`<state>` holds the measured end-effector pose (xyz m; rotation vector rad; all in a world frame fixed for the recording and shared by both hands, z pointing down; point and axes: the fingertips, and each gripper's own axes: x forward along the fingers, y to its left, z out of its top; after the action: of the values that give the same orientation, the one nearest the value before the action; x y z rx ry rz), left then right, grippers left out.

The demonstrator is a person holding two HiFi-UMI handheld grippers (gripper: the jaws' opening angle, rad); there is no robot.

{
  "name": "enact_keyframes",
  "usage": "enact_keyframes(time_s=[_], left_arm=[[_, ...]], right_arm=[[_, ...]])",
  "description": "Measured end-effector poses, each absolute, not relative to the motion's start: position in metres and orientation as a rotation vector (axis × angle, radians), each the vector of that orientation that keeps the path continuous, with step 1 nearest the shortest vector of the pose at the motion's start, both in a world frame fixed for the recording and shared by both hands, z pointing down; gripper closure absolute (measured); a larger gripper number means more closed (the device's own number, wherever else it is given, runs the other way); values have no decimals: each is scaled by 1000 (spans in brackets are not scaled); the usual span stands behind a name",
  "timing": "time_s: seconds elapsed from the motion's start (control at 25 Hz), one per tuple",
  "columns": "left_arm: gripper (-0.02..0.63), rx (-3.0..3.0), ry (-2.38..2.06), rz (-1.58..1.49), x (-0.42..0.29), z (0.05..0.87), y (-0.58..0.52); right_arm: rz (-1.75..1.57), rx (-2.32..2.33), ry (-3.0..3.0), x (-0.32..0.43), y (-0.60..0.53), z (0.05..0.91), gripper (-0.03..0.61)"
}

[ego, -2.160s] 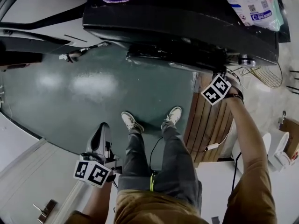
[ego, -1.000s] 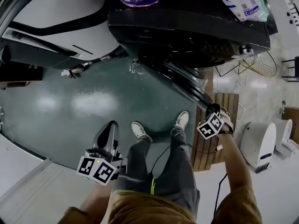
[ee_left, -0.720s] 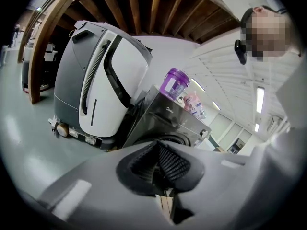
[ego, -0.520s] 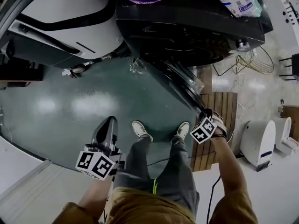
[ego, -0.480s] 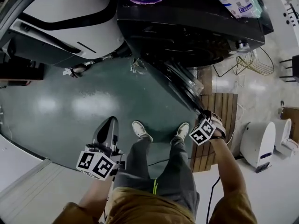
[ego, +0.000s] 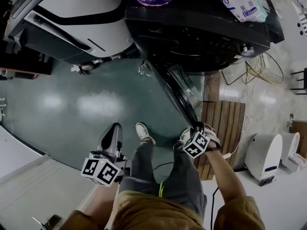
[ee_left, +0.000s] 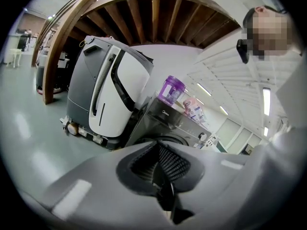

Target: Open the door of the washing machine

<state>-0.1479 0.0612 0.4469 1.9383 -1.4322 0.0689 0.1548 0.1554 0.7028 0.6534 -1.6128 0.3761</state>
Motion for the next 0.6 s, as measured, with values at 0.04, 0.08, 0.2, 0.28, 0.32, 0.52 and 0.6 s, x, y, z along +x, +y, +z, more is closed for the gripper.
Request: enact_keyframes(time_s=[0.04,0.08,0.2,0.28,0.32,0.52,0.6], left_arm=[[554,1934,-1443,66,-148,445,65],[554,1929,-1454,62,-149,444,68],[554,1905,-1497,45,-153,440,77],[554,1881,-1529,33,-157,439,85],[554,1868,-1546,27,-159,439,89],[554,1794,-1631,-25,-168,444,112],[554,1756,-1660,-47,-172,444,120]], right_arm=[[382,645,-1626,150,159,702,457],[388,638,-1638,145,162,701,457],[398,620,-1675,129,169,698,456],[409,614,-1700,119,172,695,454],[419,614,-1712,114,175,693,454],[433,595,-1770,89,183,686,456],[427,562,-1788,77,189,684,454]])
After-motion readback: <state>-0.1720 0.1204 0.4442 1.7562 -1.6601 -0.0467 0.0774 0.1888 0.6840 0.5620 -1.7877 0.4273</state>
